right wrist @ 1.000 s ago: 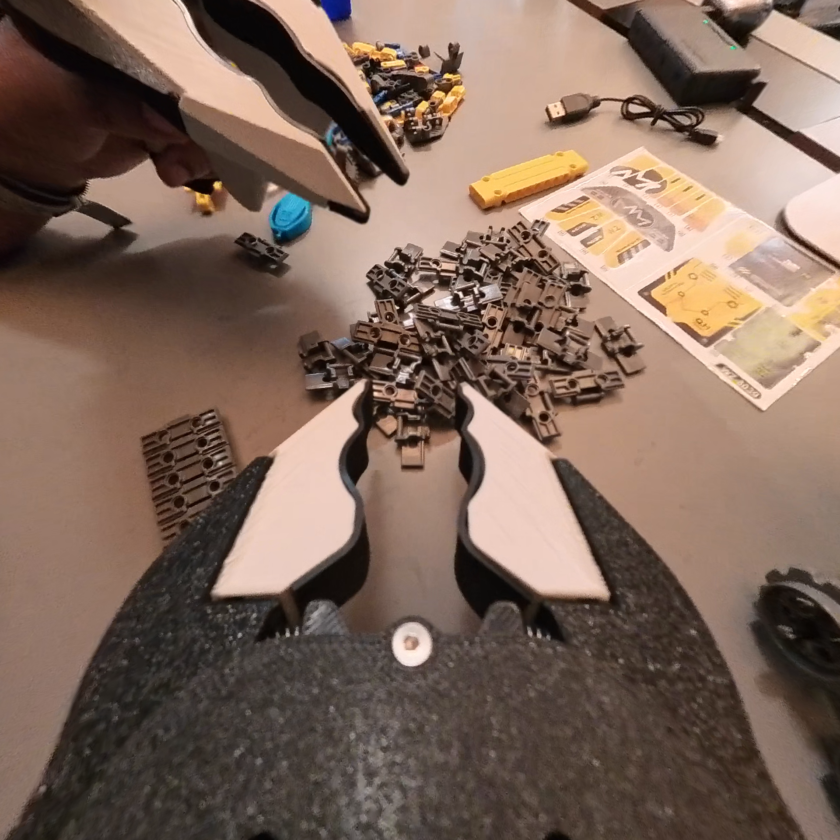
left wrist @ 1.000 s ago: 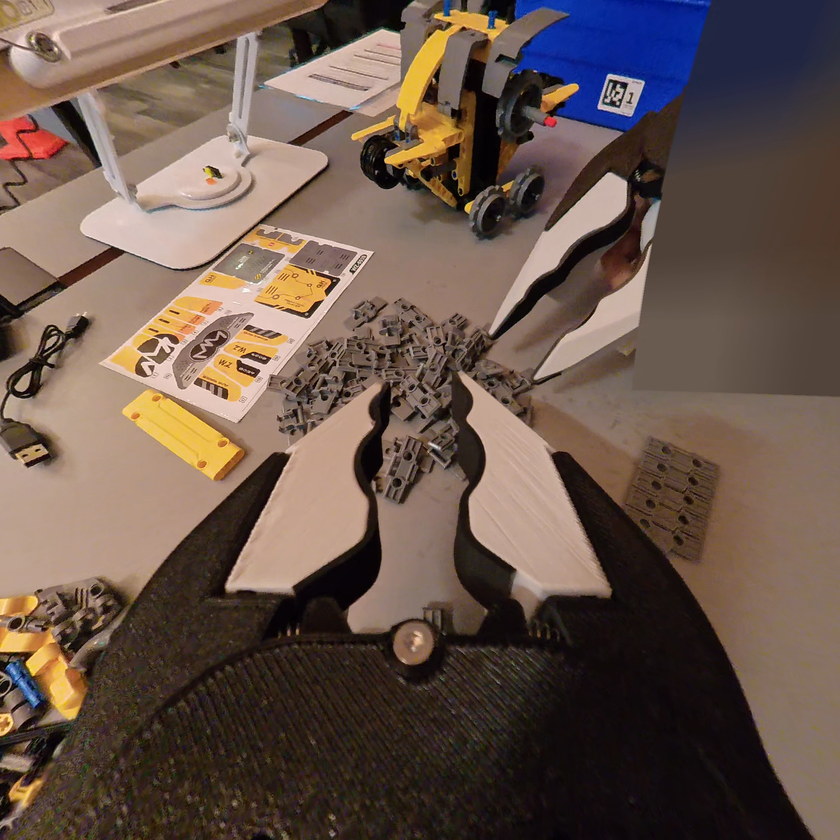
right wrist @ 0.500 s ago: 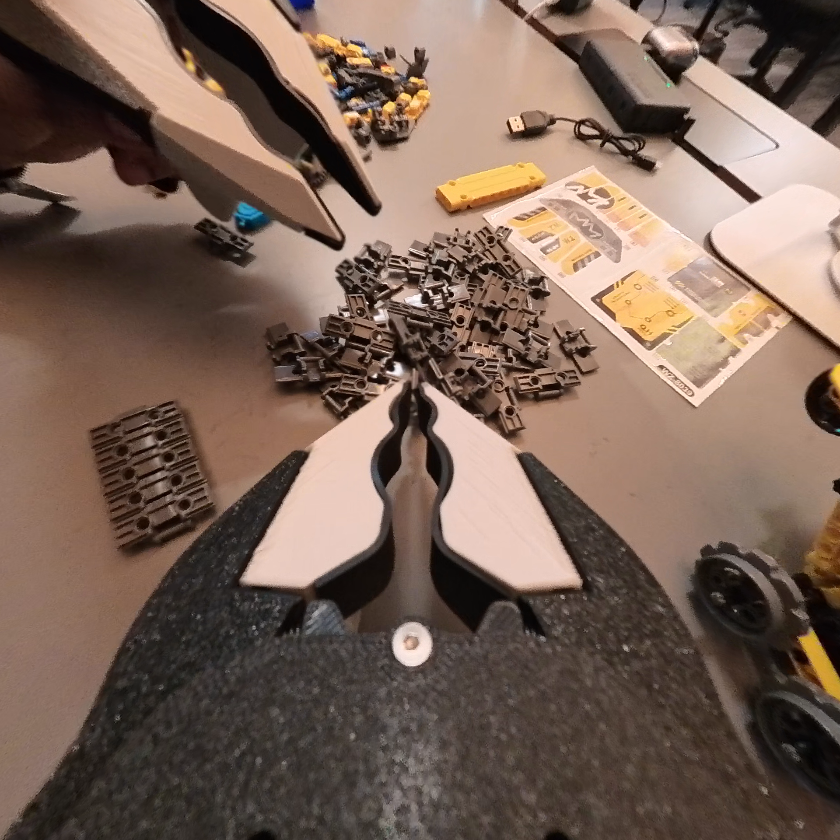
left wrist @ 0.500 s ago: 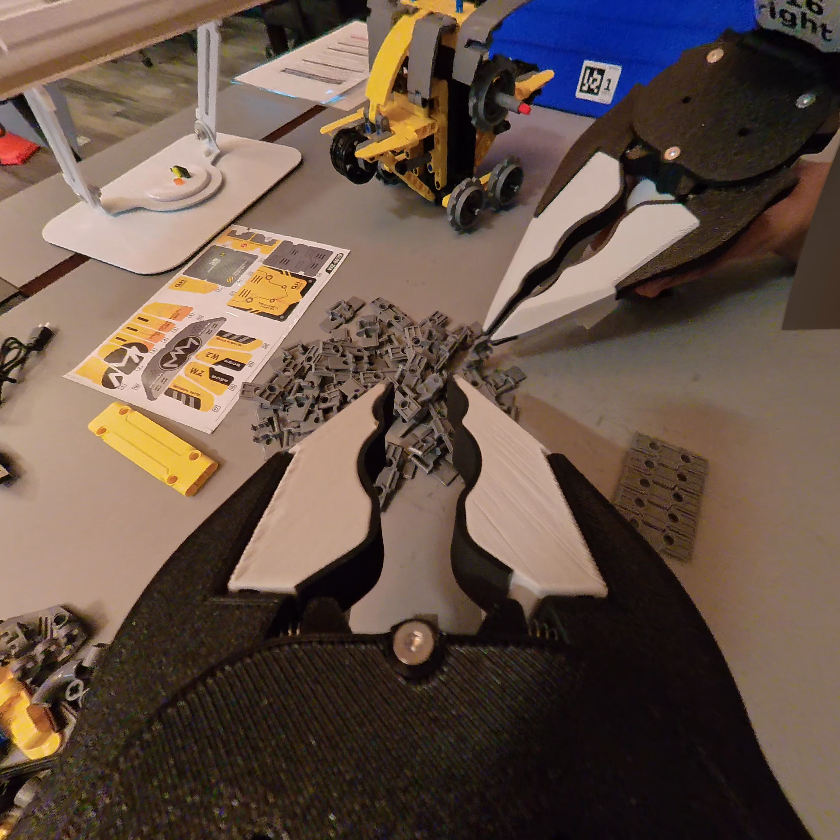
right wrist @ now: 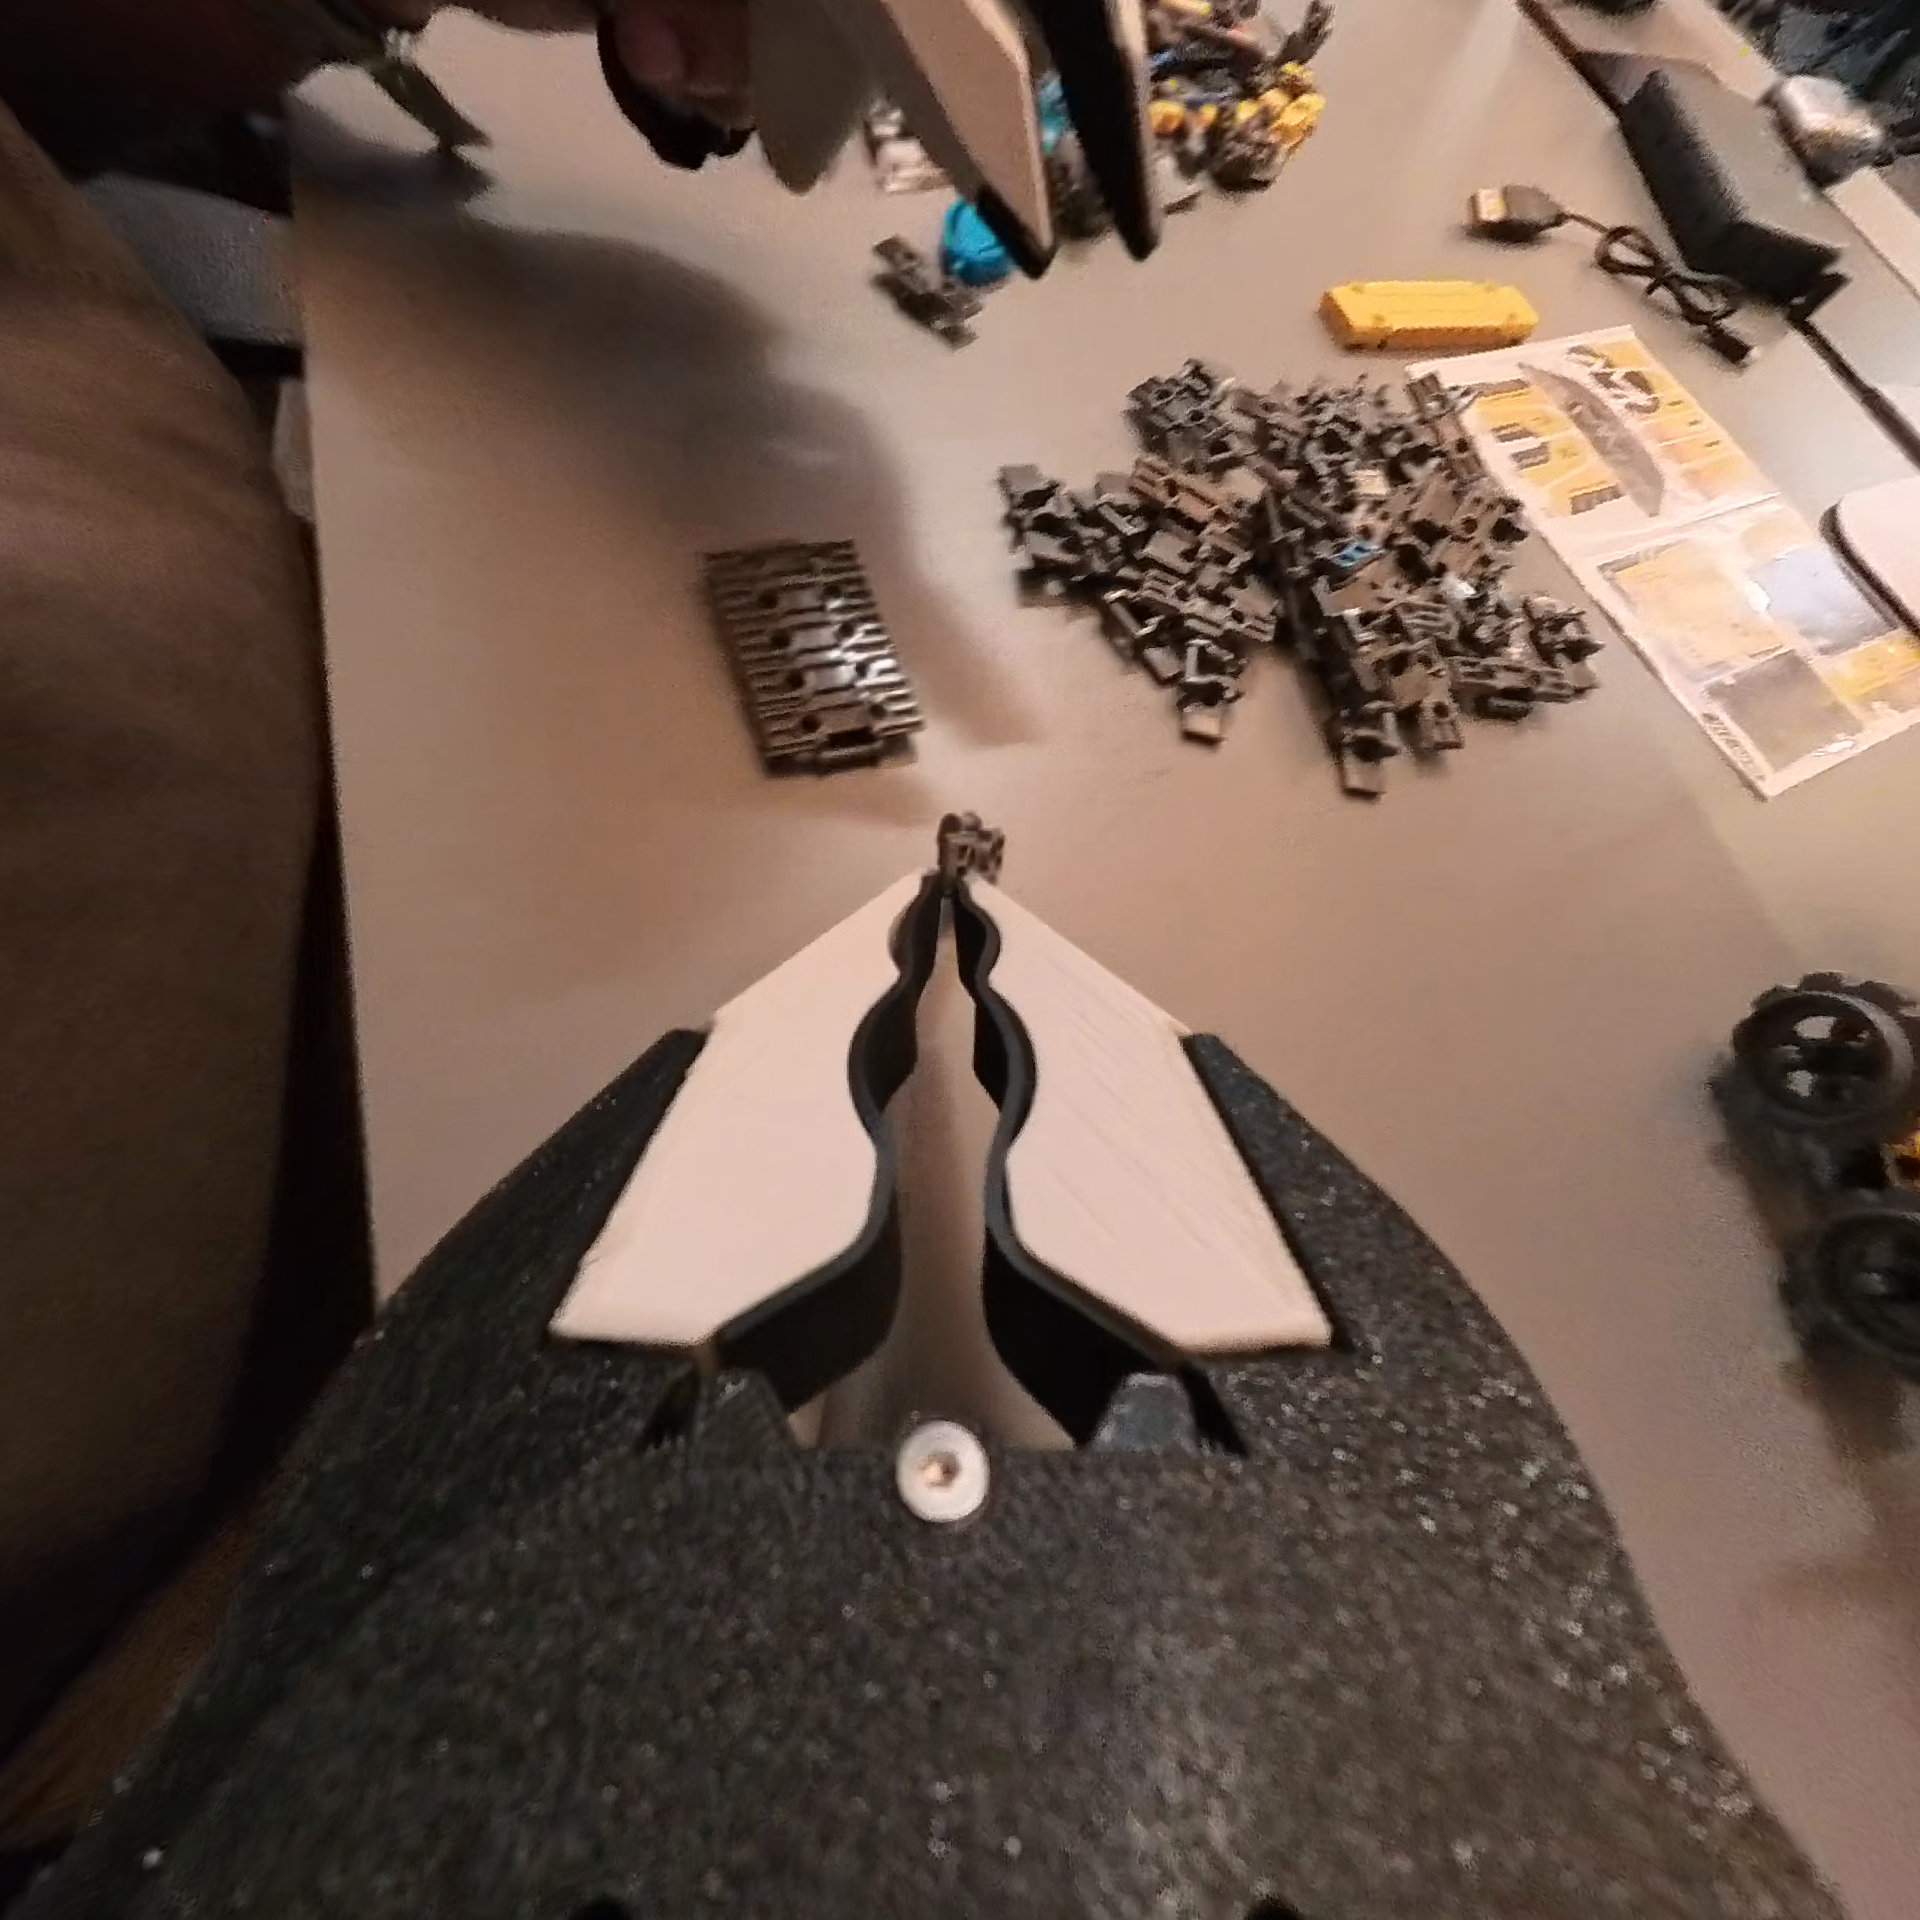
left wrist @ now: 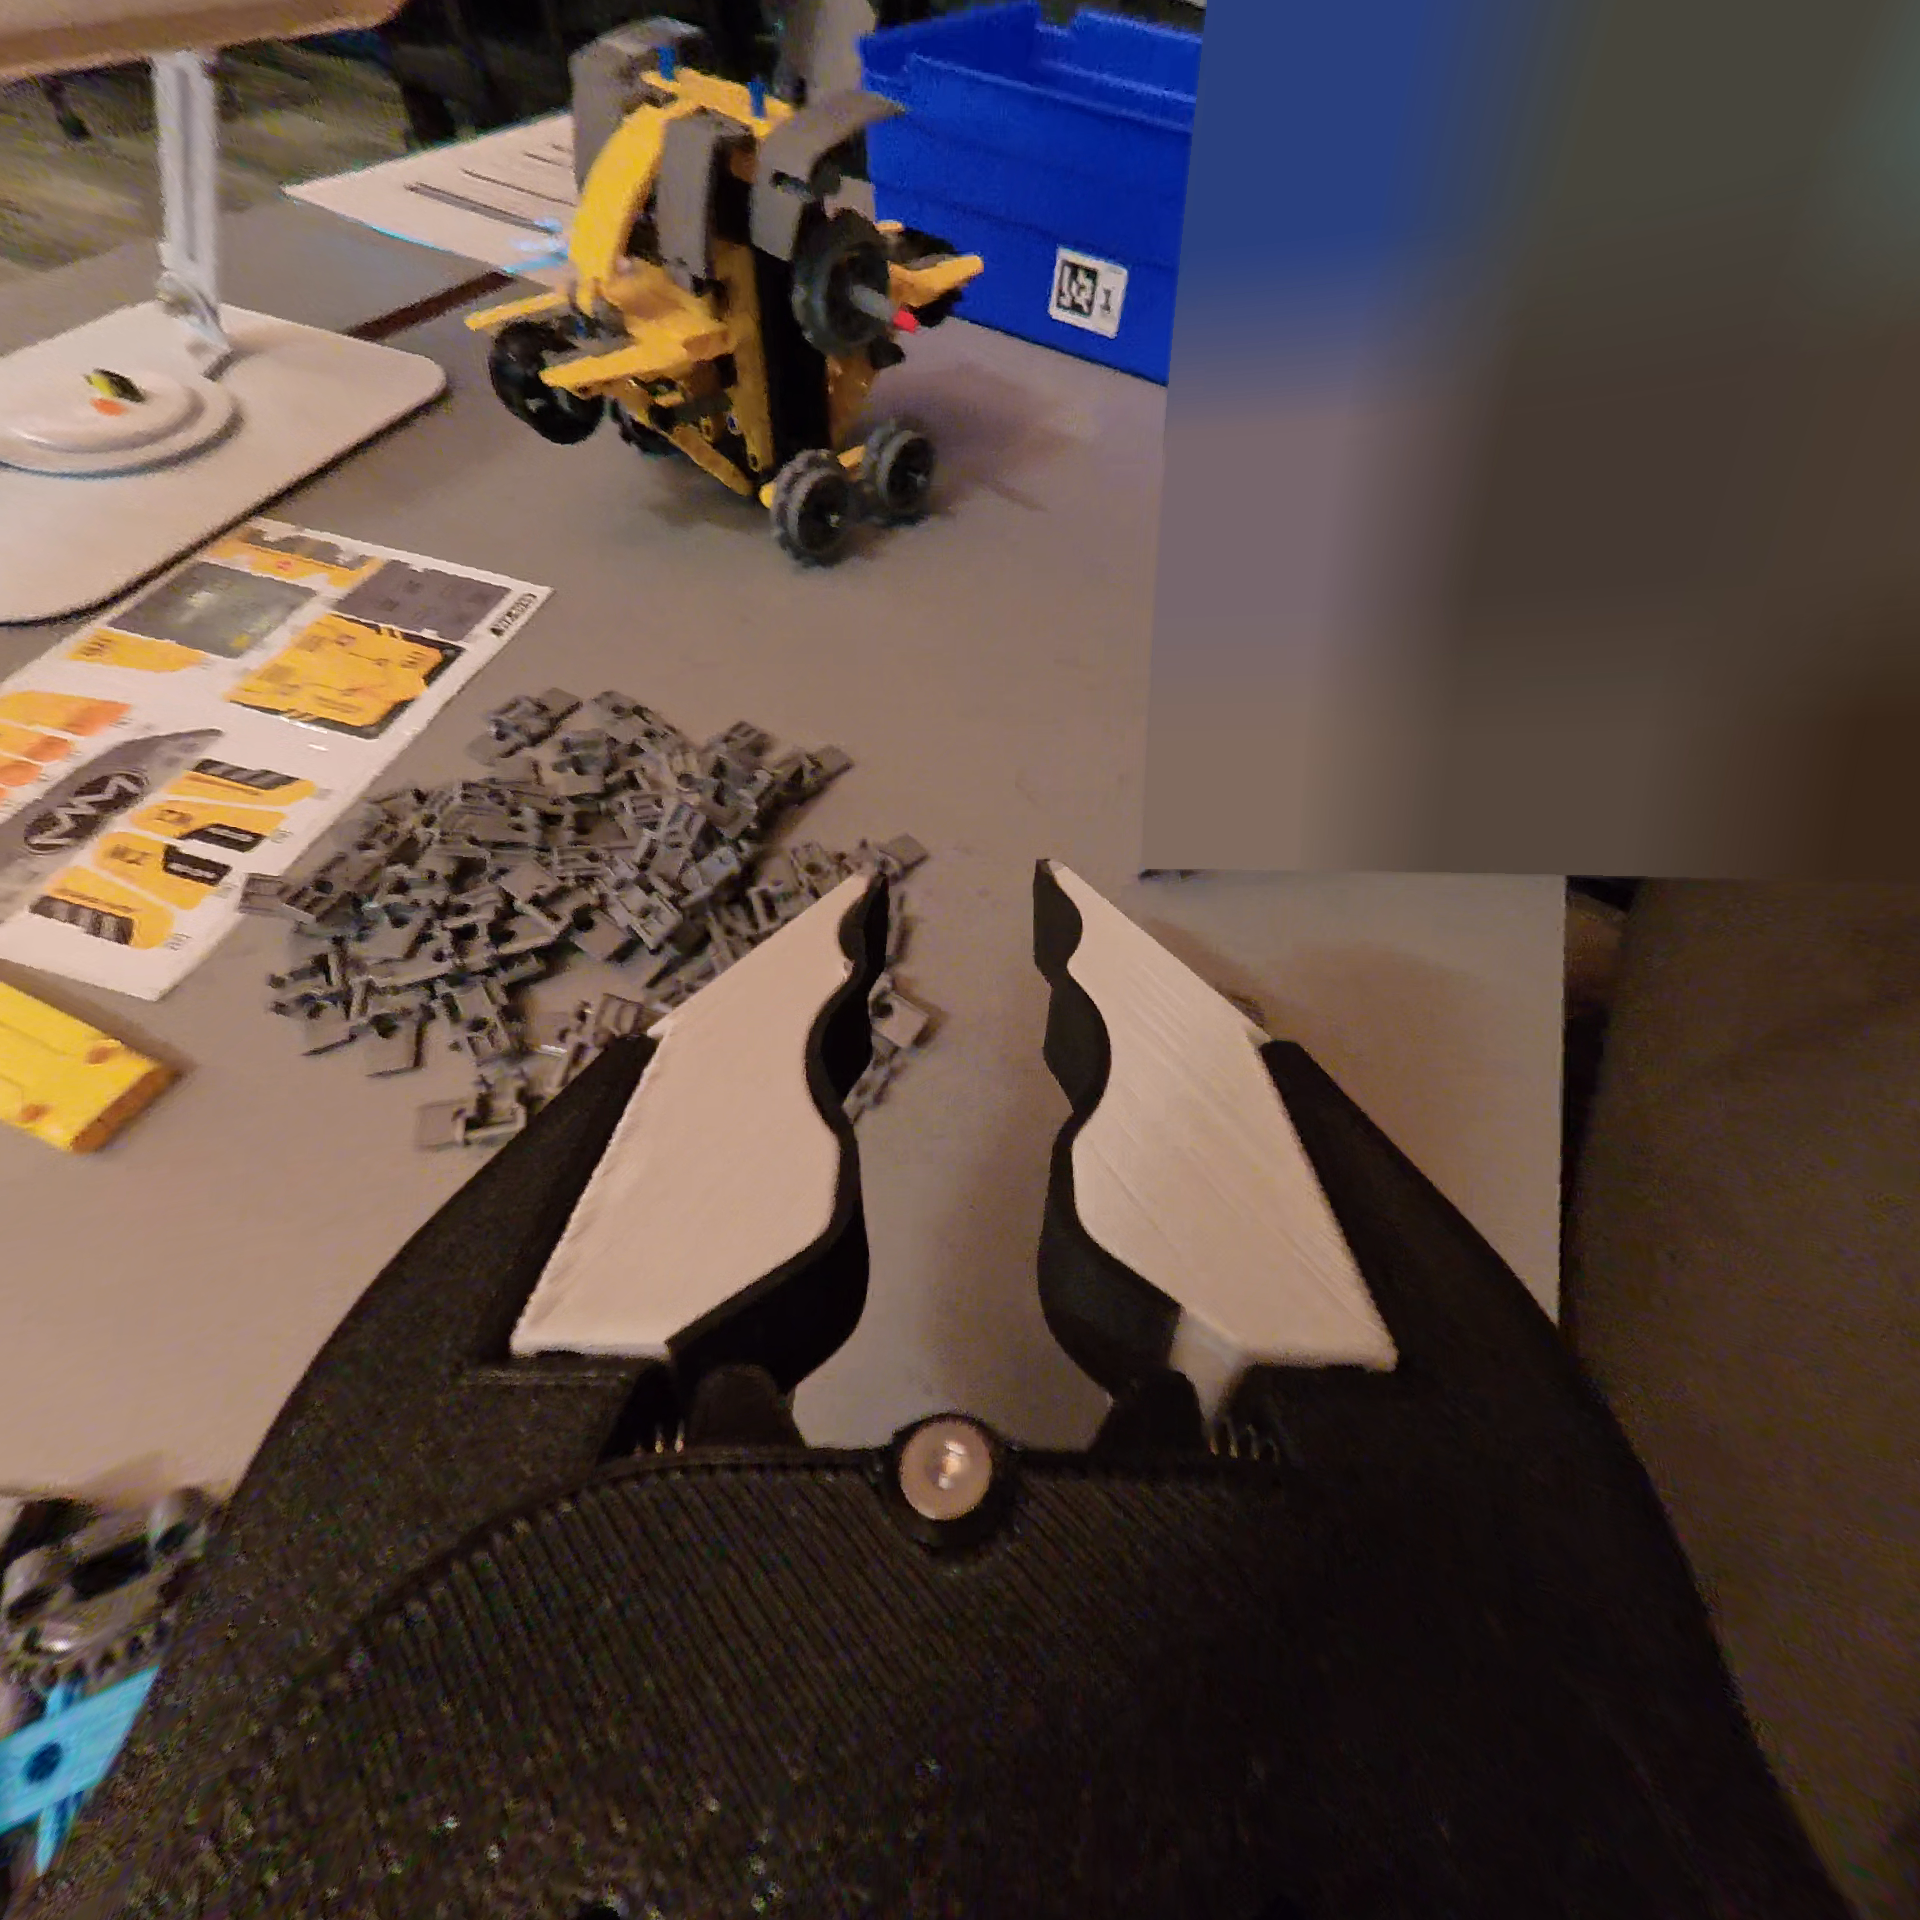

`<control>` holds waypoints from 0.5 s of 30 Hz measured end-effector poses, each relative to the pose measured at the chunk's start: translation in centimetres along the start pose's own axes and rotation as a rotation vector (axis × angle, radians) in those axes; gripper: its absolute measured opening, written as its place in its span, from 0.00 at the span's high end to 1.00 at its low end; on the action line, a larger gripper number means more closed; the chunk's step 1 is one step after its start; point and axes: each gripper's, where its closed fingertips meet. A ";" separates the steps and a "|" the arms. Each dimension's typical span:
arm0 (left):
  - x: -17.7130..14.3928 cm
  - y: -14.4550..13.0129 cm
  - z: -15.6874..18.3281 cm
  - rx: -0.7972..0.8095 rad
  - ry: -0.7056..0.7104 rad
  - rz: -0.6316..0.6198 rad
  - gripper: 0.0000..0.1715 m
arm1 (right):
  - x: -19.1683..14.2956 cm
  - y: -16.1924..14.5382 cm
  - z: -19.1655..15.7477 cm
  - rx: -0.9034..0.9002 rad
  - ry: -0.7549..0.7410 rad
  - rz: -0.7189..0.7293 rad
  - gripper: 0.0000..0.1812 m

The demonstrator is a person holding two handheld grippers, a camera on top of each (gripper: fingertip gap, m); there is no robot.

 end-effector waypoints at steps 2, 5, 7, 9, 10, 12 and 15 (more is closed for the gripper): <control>-0.2 -0.5 0.5 0.019 0.012 -0.028 0.84 | -0.3 -0.4 -1.2 -0.024 0.009 -0.026 0.98; -0.5 -1.1 1.1 0.038 0.023 -0.053 0.84 | -0.6 -0.5 -2.5 -0.044 0.028 -0.048 0.89; -0.8 -1.2 1.6 0.024 0.012 -0.052 0.83 | -0.7 -0.2 -3.1 -0.038 0.057 -0.054 0.85; -1.0 -1.3 1.9 0.014 0.009 -0.050 0.83 | -0.7 -0.1 -3.0 -0.029 0.070 -0.063 0.84; -1.2 -1.4 1.9 0.012 0.014 -0.052 0.83 | -0.7 -0.2 -2.7 -0.022 0.068 -0.076 0.84; -1.5 -1.6 2.0 0.013 0.024 -0.057 0.83 | -0.9 -0.6 -2.4 0.006 0.075 -0.112 0.83; -1.9 -1.8 2.3 0.008 0.036 -0.054 0.83 | -1.1 -0.5 -3.0 0.064 0.103 -0.106 0.83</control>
Point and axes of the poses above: each gripper's, where its closed fingertips meet, x out along the fingers, y out of its top, z = x × y across the jaws, and after that the axes turned 7 degrees about z, right-handed
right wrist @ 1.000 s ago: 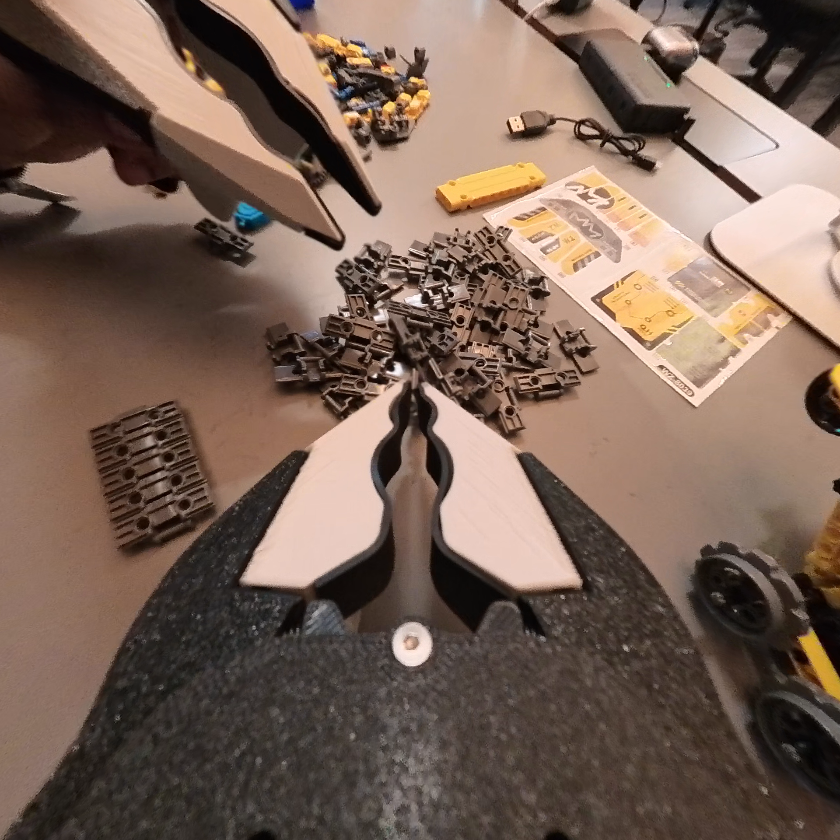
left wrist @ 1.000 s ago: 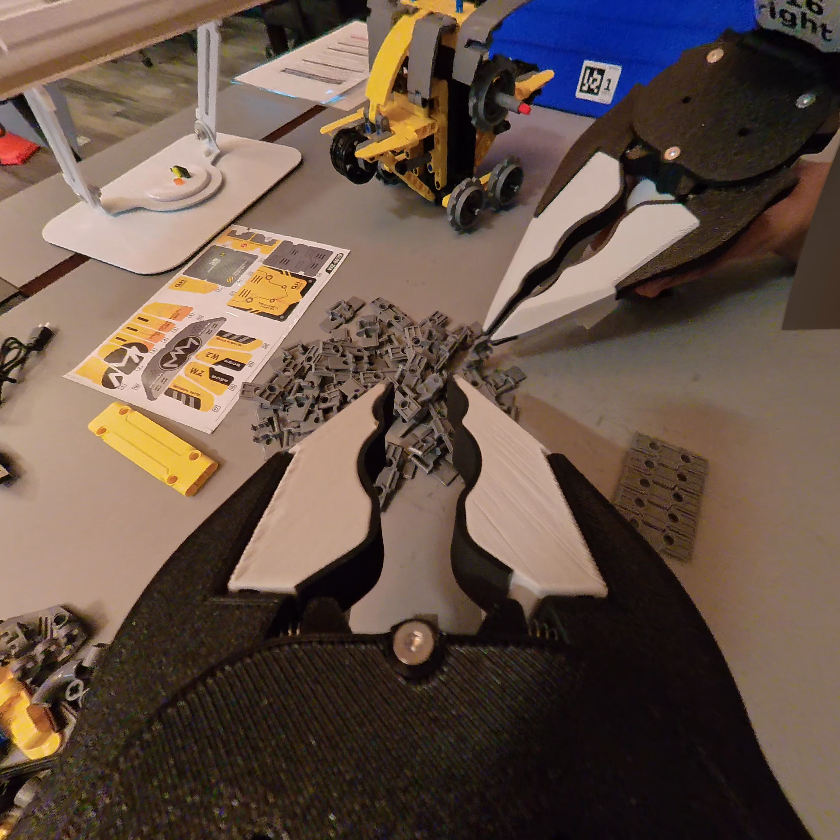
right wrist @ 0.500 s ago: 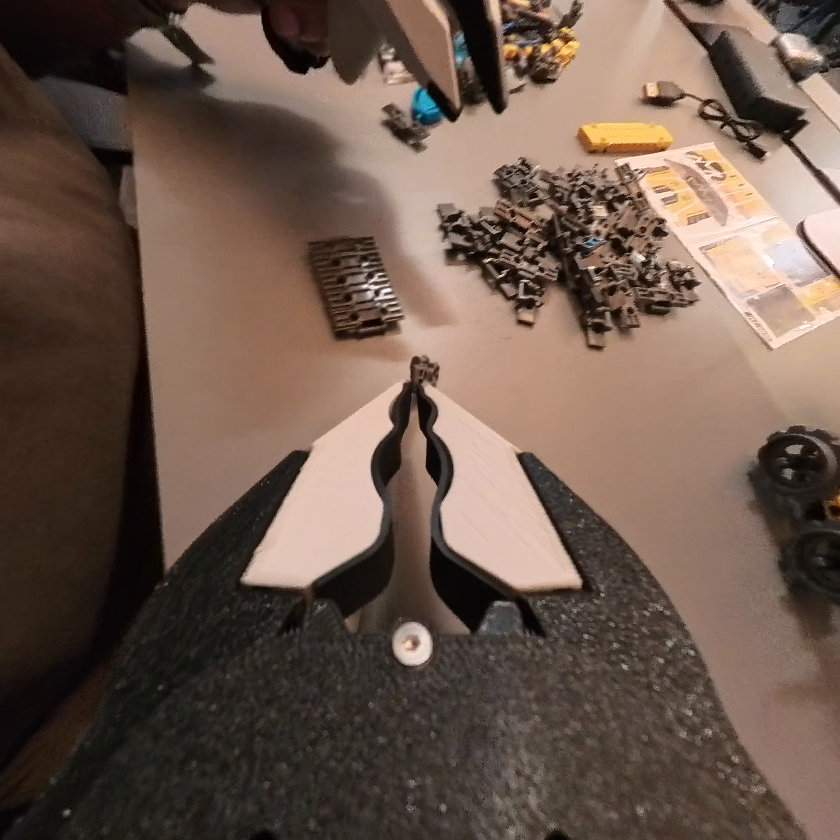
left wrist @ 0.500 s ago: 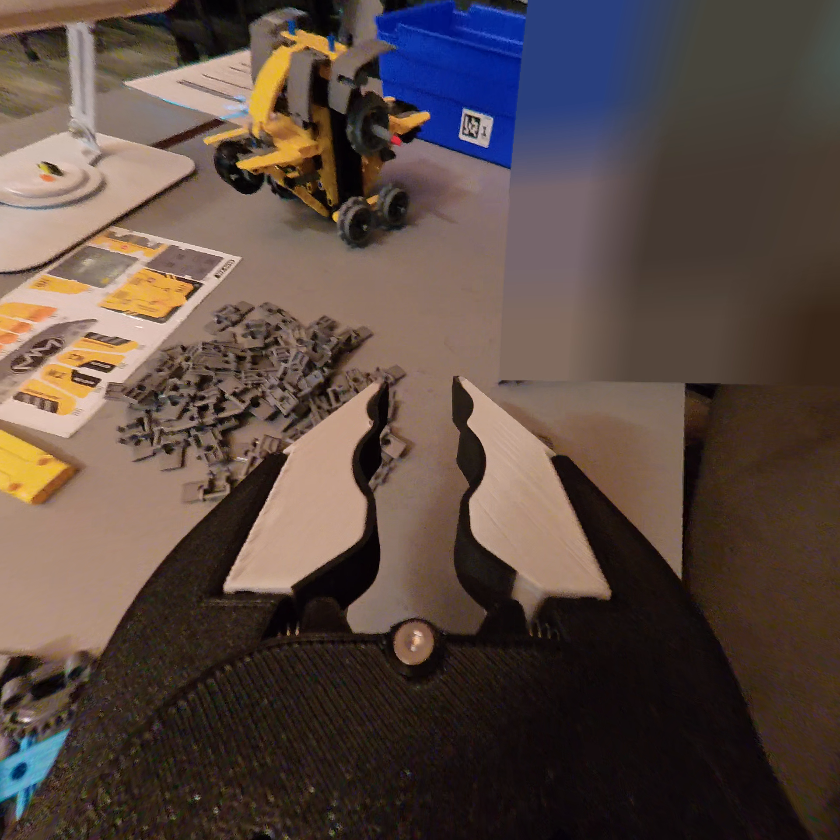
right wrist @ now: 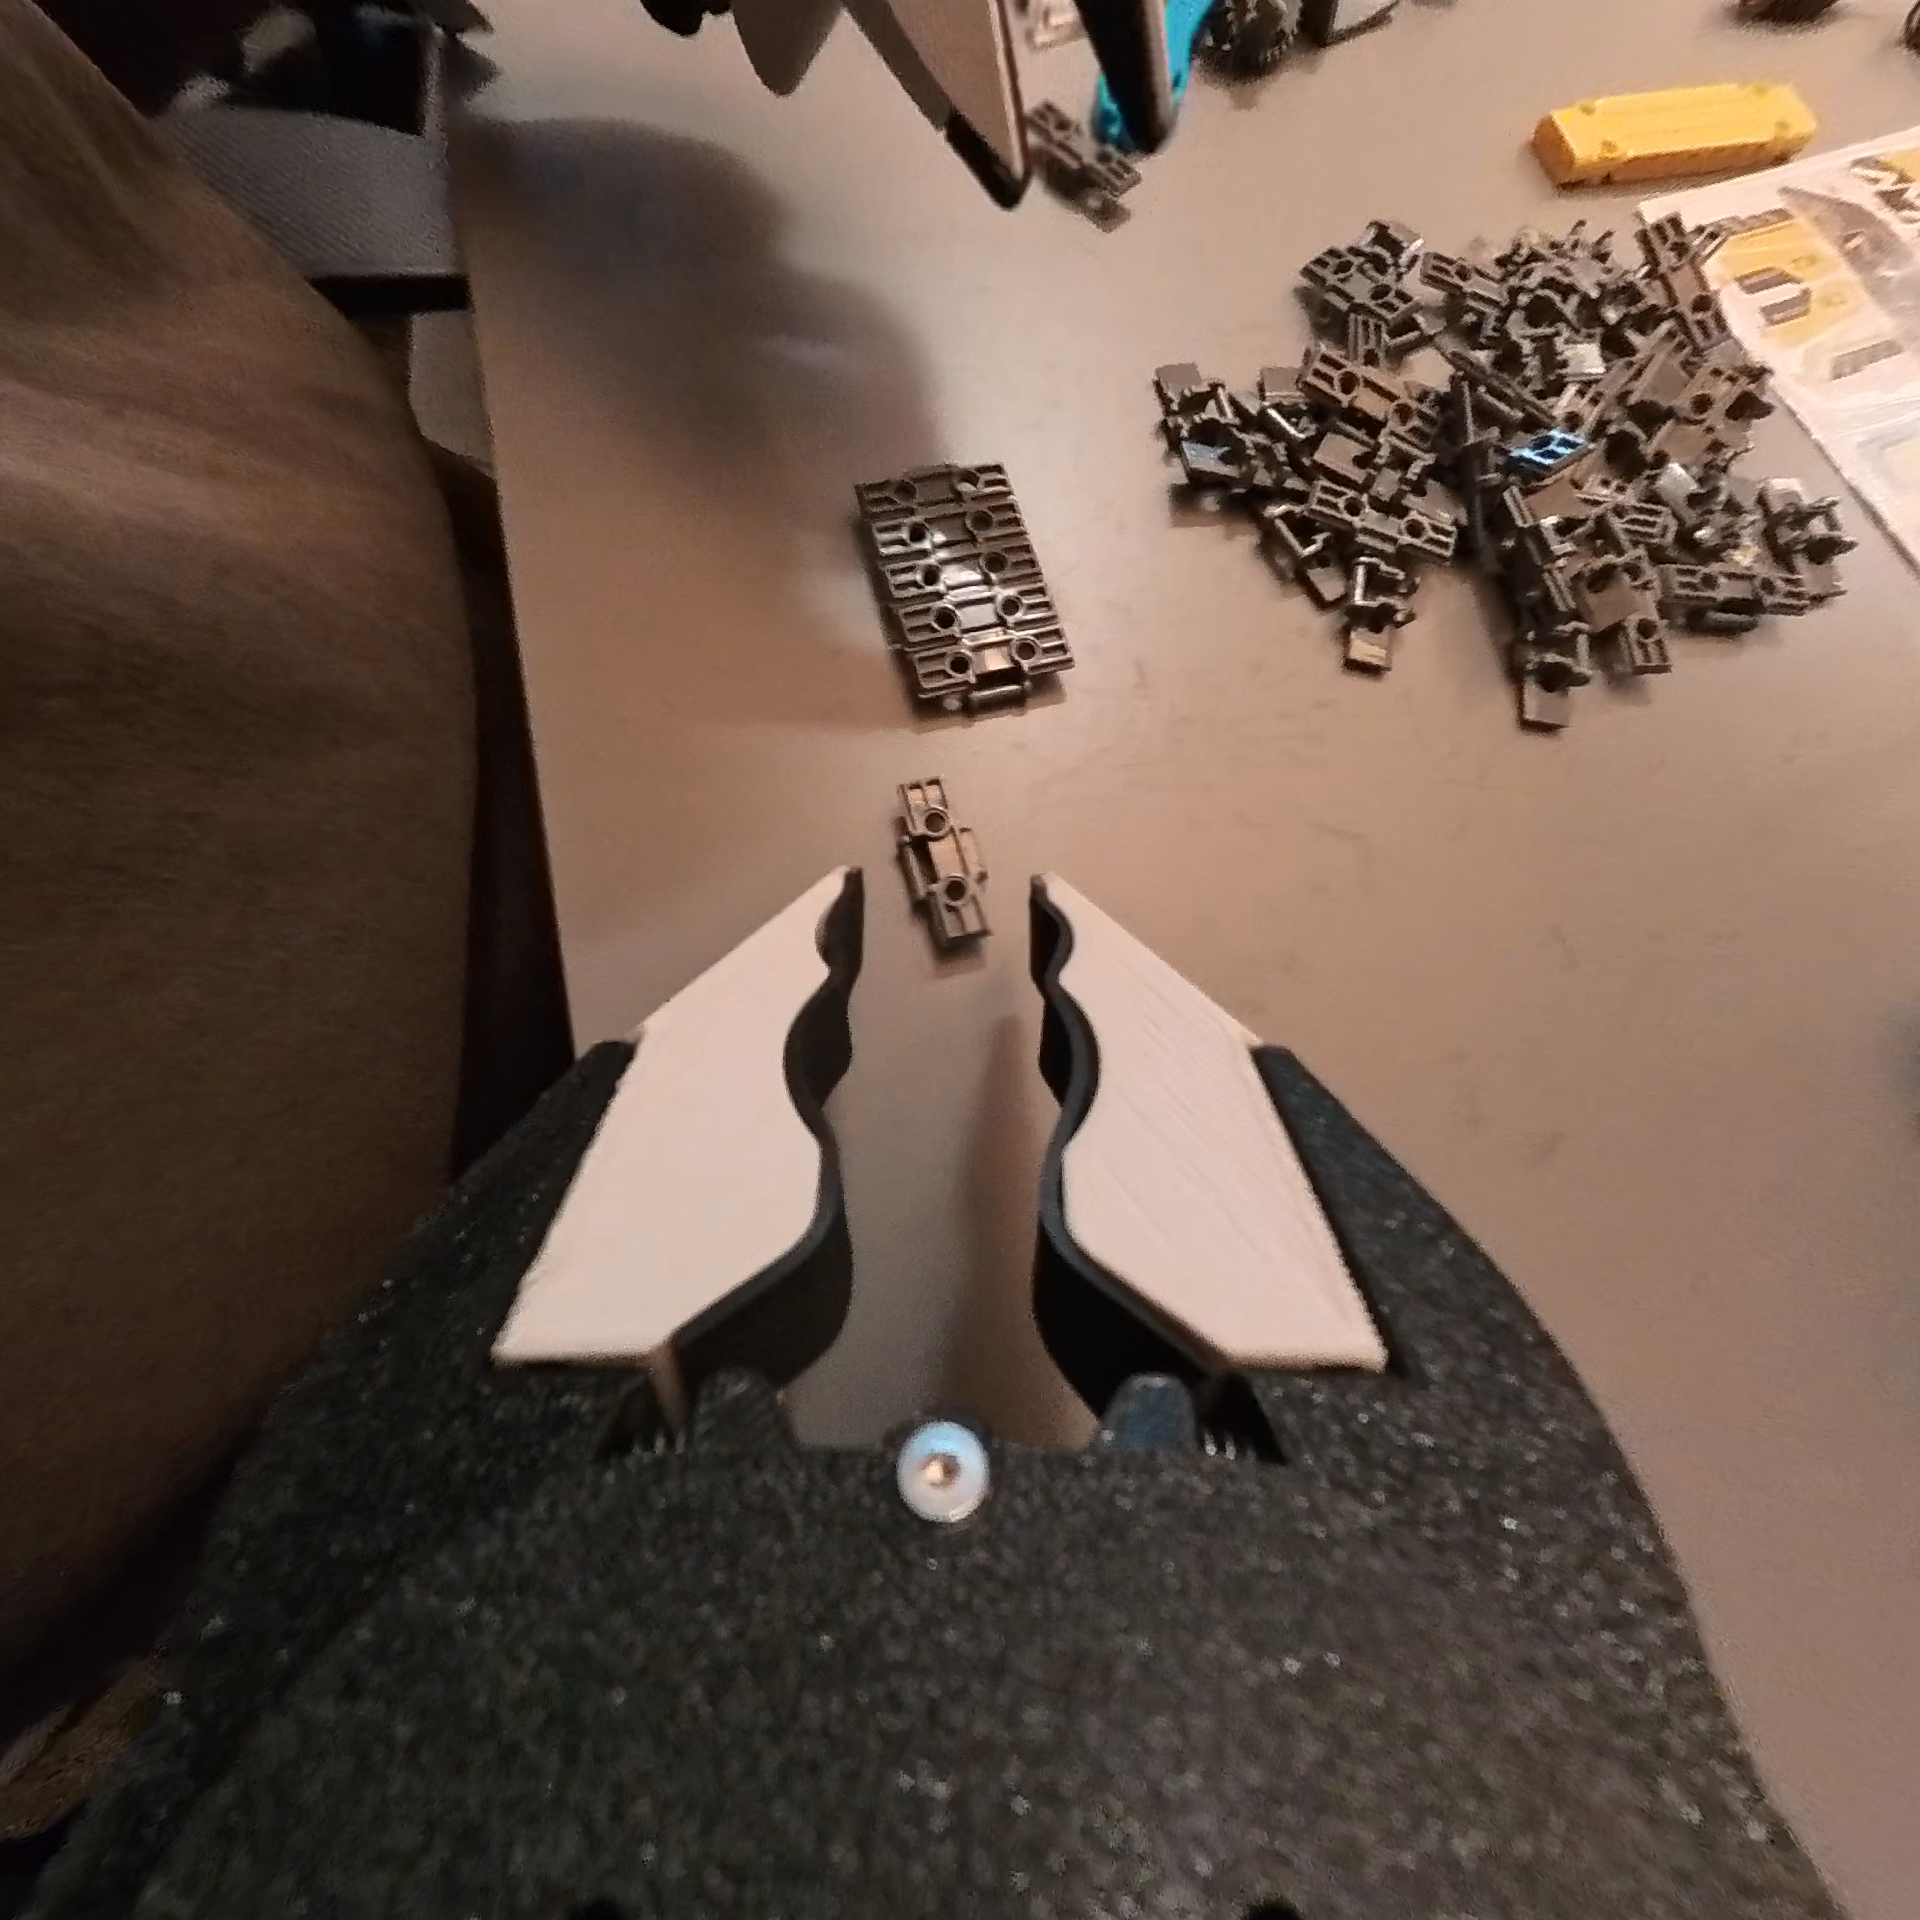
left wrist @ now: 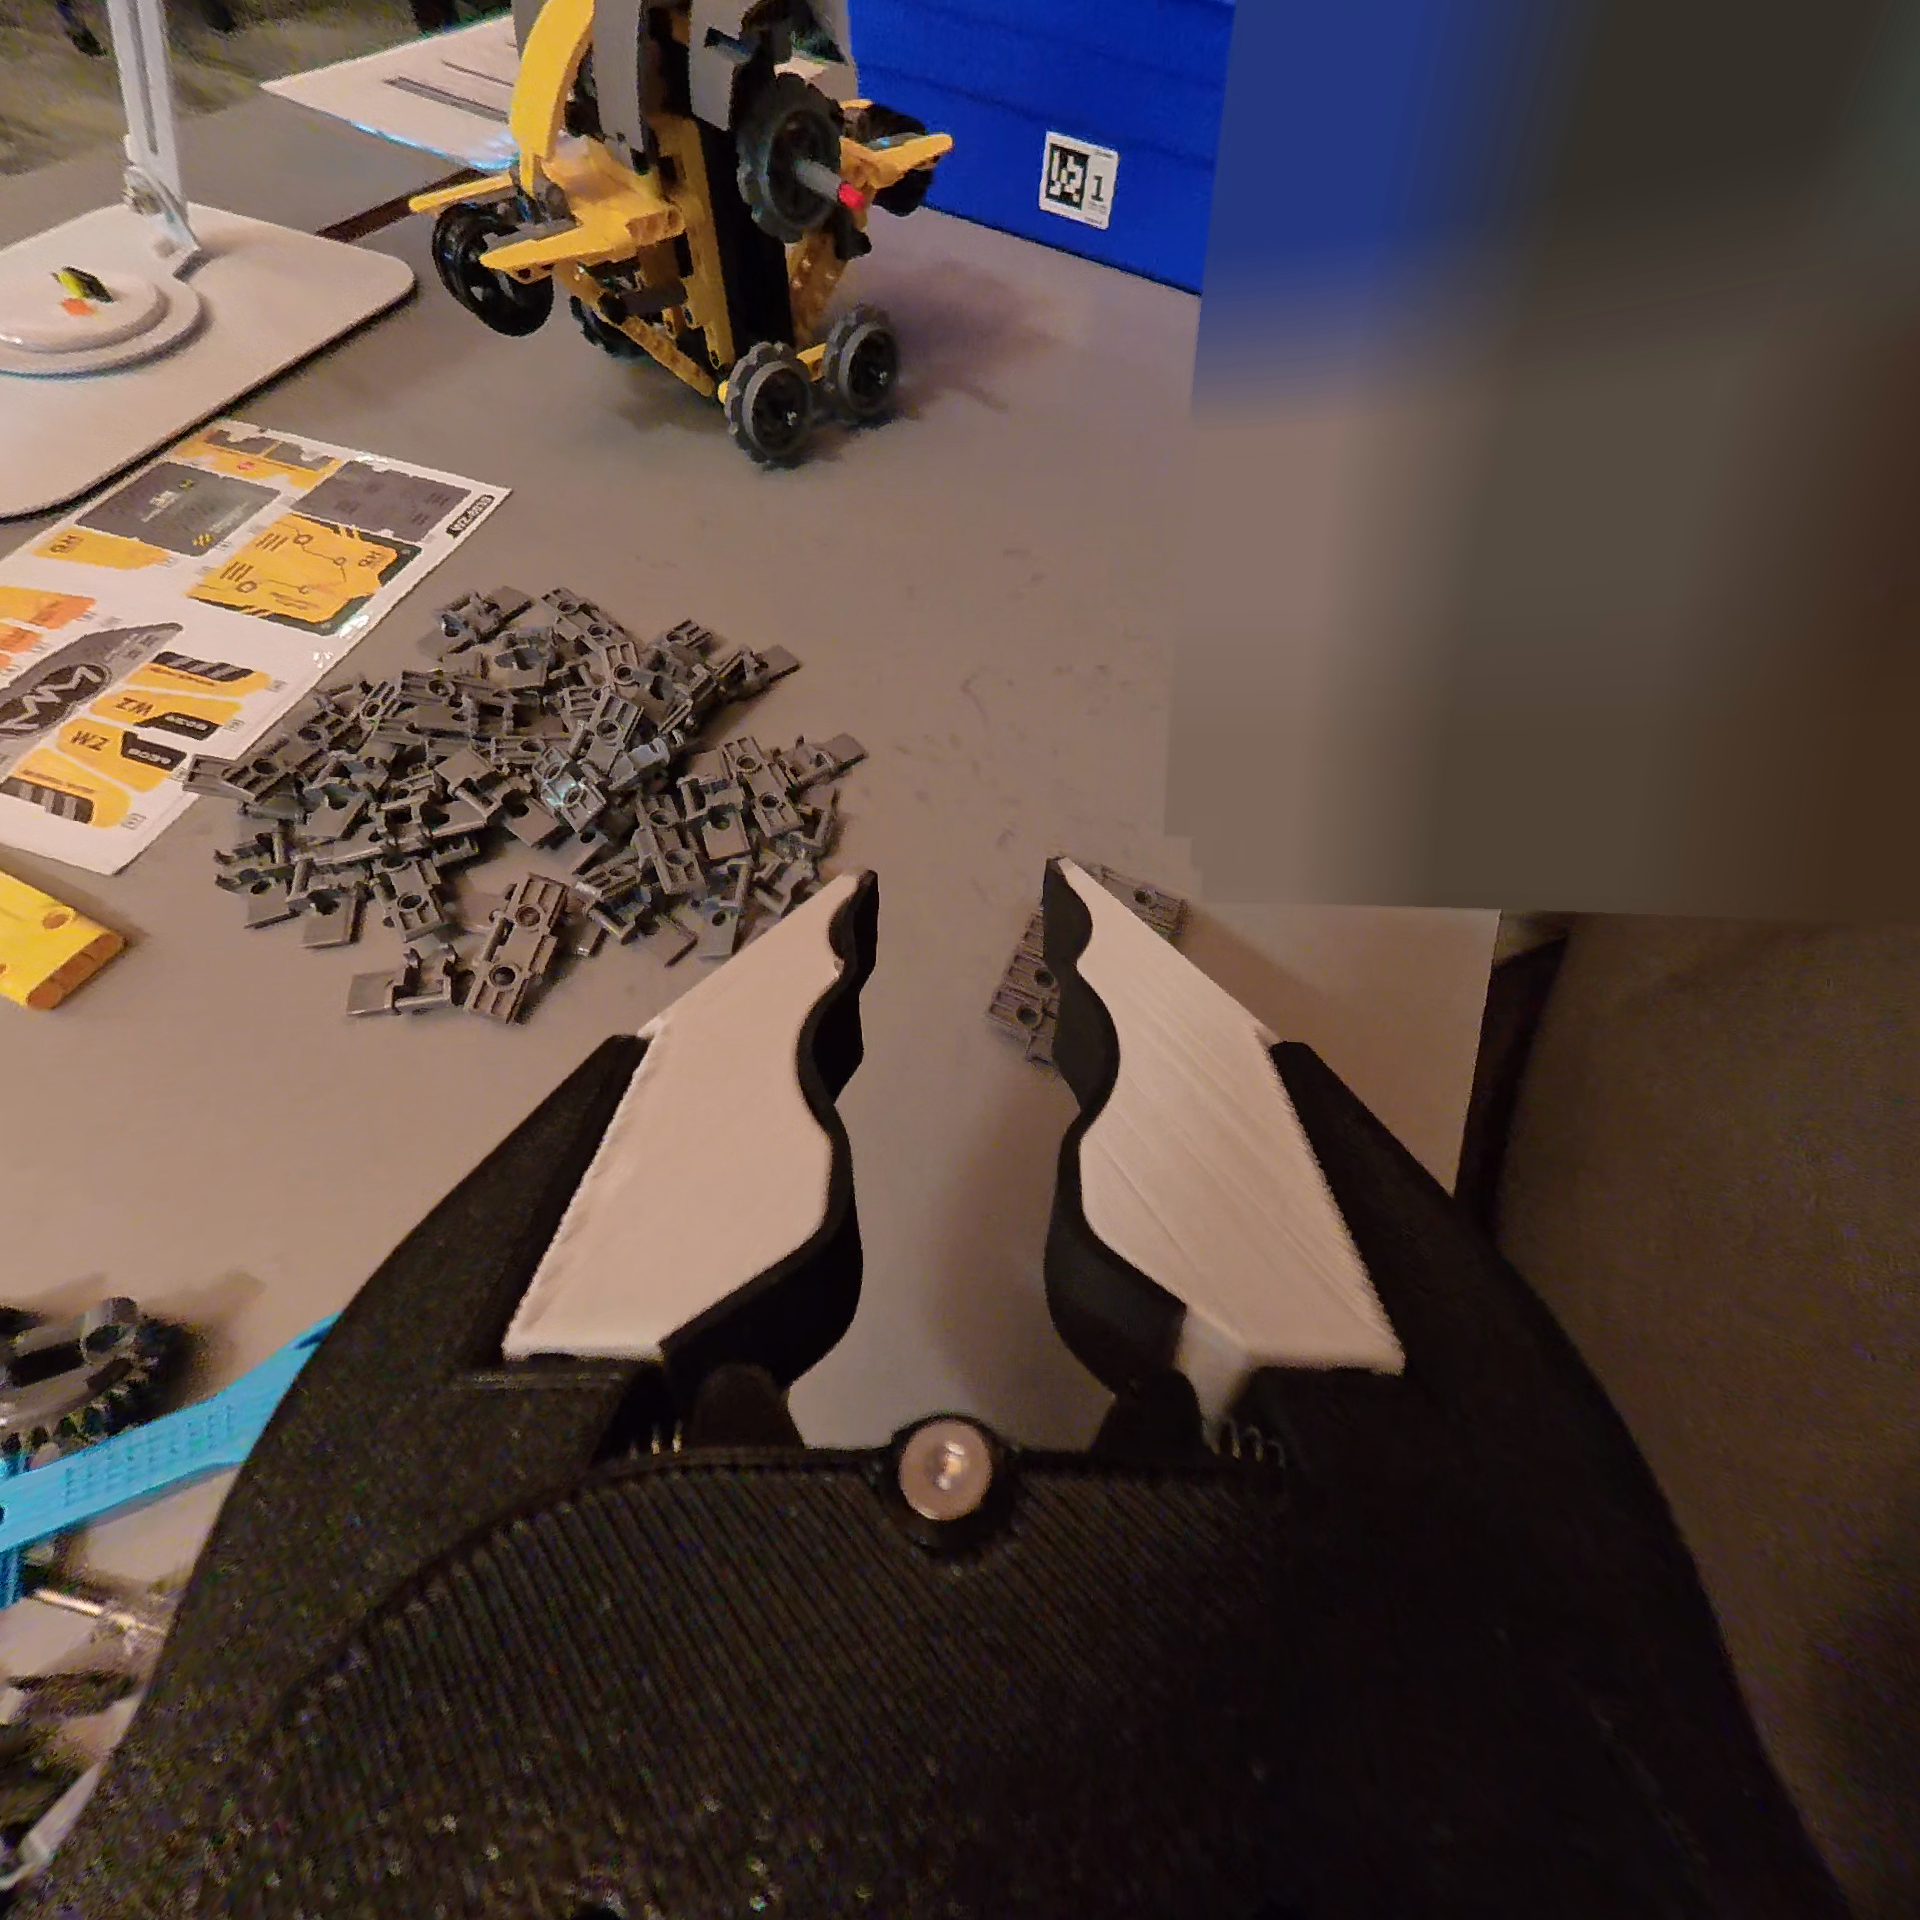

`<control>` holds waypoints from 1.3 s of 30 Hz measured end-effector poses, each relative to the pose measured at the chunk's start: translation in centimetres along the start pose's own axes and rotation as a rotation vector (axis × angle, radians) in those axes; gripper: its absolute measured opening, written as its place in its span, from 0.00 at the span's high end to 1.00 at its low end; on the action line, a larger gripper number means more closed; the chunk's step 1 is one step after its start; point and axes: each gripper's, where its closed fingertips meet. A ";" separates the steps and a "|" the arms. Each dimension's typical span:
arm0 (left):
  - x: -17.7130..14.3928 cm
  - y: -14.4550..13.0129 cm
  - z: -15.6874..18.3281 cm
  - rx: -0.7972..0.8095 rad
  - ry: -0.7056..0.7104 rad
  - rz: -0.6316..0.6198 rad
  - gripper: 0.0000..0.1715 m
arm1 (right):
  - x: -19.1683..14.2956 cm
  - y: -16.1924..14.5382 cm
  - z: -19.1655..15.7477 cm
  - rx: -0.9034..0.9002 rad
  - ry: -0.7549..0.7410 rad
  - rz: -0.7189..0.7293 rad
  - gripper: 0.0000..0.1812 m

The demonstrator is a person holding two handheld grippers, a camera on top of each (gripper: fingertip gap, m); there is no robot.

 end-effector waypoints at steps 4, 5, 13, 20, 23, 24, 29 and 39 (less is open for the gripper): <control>0.0 -0.1 0.2 -0.021 -0.007 0.013 0.83 | 0.2 -0.4 -0.4 -0.005 -0.002 -0.020 0.84; 0.1 -0.1 0.3 -0.024 -0.012 0.015 0.83 | 0.3 -0.7 -0.4 -0.023 -0.004 -0.033 0.85; 0.8 -0.3 1.5 0.020 -0.045 -0.032 0.82 | 1.1 -1.1 3.0 -0.033 -0.168 -0.051 0.86; 0.9 -0.9 2.2 0.016 -0.077 -0.055 0.82 | 0.7 0.6 0.8 0.027 -0.042 0.022 0.78; 1.2 -1.3 2.3 0.015 -0.095 -0.073 0.81 | 0.8 0.3 0.6 -0.014 0.005 -0.014 0.78; 1.3 -1.4 2.4 0.018 -0.098 -0.080 0.80 | 0.8 -0.2 0.9 -0.018 0.006 -0.052 0.79; 1.2 -1.6 2.7 0.041 -0.089 -0.092 0.80 | 0.9 -1.4 -0.5 0.092 0.129 -0.125 0.79; 1.4 -0.7 2.9 0.034 -0.125 -0.078 0.79 | 1.1 0.0 -0.6 0.110 0.122 -0.095 0.80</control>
Point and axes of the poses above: each gripper's, where its closed fingertips meet, x out along the fingers, y out of its top, z = x × y across the jaws, and after that the axes turned 7 degrees about z, right-handed
